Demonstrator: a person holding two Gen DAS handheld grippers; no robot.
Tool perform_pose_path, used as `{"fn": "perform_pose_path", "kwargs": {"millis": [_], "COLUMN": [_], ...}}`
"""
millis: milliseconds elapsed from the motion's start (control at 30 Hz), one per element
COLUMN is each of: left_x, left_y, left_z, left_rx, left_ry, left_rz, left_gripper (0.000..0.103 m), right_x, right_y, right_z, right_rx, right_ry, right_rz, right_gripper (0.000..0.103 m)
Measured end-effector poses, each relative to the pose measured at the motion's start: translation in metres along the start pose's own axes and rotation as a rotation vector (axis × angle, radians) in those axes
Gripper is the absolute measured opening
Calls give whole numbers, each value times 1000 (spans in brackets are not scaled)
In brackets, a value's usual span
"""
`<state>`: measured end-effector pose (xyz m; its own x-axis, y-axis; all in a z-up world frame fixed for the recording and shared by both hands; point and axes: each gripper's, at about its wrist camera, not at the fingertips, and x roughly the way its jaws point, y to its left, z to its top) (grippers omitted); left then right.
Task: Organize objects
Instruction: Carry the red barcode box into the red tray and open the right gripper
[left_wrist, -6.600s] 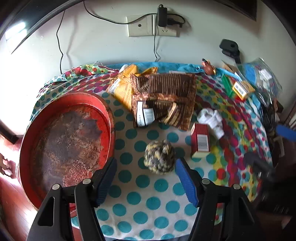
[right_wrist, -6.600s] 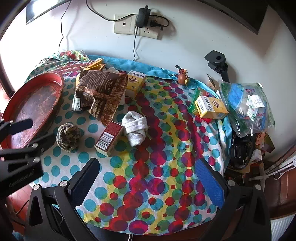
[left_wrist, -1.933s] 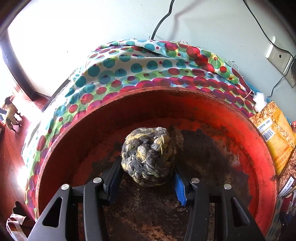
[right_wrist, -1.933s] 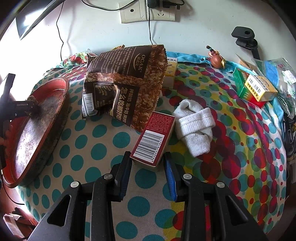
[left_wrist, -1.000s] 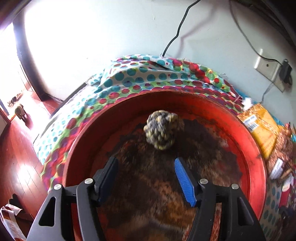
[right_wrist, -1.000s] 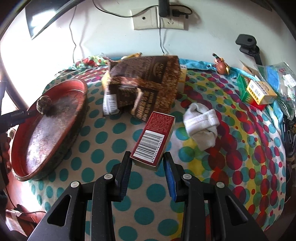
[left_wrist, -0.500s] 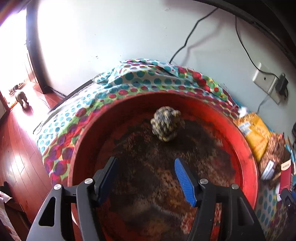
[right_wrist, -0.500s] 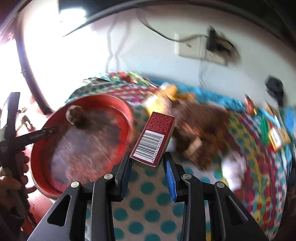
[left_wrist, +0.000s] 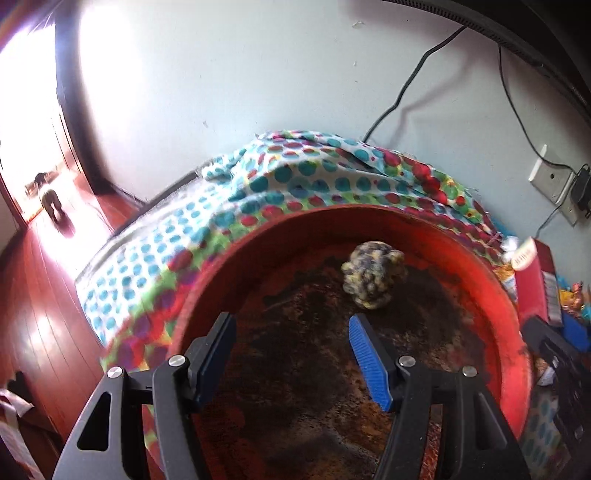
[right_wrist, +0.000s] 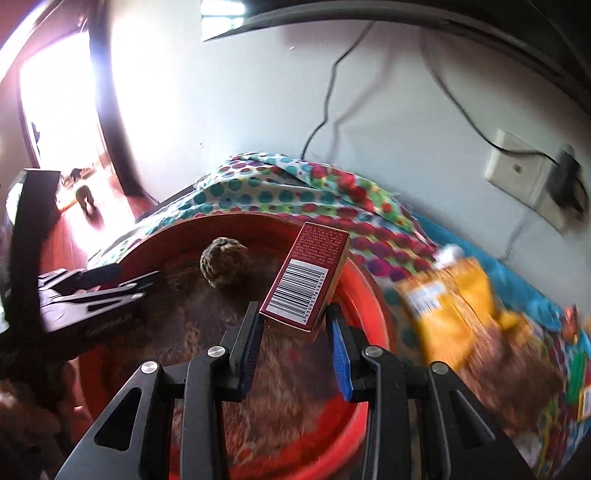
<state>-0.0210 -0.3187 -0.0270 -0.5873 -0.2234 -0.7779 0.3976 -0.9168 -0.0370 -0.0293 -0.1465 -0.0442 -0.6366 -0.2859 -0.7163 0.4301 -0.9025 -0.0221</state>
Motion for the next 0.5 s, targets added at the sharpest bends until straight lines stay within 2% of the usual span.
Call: {"fn": "perform_pose_path", "kwargs": {"millis": [200, 300, 500], "left_x": [12, 17, 20], "left_y": [15, 22, 28], "left_z": [19, 25, 26], "left_rx": [21, 19, 11], "left_ry": [-27, -44, -34], "left_rz": [42, 59, 48], "left_gripper": [65, 65, 65], "right_x": [59, 81, 110], "right_y": [11, 12, 11], "right_z": [23, 30, 37], "right_rx": [0, 1, 7], "right_ry": [113, 154, 209], "right_rz": [23, 0, -18], "right_gripper": [32, 32, 32]}}
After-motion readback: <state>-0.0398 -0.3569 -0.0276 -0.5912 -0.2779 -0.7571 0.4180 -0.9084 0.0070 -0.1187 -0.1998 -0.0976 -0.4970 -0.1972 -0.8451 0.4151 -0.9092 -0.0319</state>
